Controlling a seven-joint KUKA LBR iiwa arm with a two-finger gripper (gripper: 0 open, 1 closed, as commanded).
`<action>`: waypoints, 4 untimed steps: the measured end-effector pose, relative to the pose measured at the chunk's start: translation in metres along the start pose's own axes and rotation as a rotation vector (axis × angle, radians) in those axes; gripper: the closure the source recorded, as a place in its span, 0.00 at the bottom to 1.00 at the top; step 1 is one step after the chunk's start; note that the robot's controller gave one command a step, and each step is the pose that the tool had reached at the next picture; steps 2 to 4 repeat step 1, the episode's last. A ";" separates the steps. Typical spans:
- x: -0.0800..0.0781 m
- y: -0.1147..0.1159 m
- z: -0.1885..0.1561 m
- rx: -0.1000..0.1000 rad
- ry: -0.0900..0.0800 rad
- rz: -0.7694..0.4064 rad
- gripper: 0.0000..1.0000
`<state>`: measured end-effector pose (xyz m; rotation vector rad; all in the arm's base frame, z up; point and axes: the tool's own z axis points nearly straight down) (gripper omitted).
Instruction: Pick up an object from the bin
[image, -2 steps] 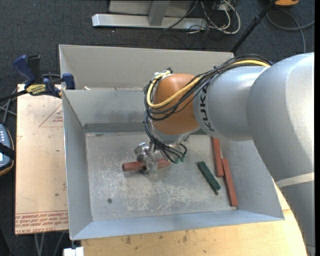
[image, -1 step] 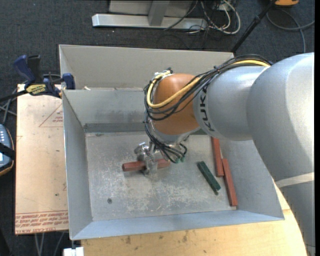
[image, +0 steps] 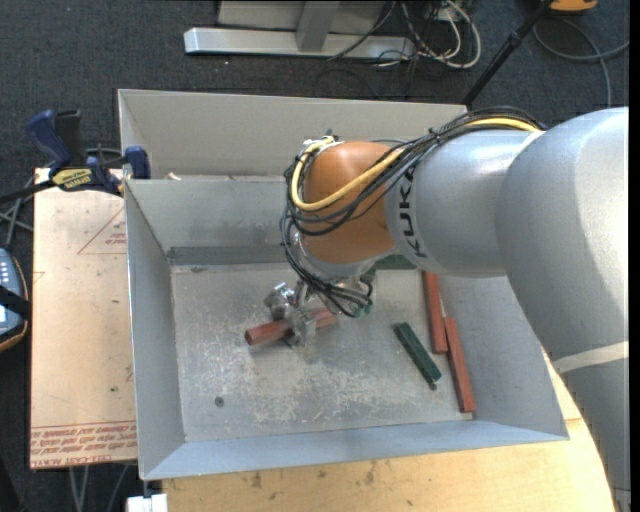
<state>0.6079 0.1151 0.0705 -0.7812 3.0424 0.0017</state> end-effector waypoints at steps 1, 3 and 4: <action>0.050 0.034 -0.198 -0.002 0.001 -0.053 1.00; 0.050 0.034 -0.198 -0.002 0.001 -0.053 1.00; 0.050 0.034 -0.198 -0.002 0.001 -0.053 1.00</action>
Offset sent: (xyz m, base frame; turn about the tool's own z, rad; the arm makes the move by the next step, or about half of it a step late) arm 0.0000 0.0000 0.0000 0.0000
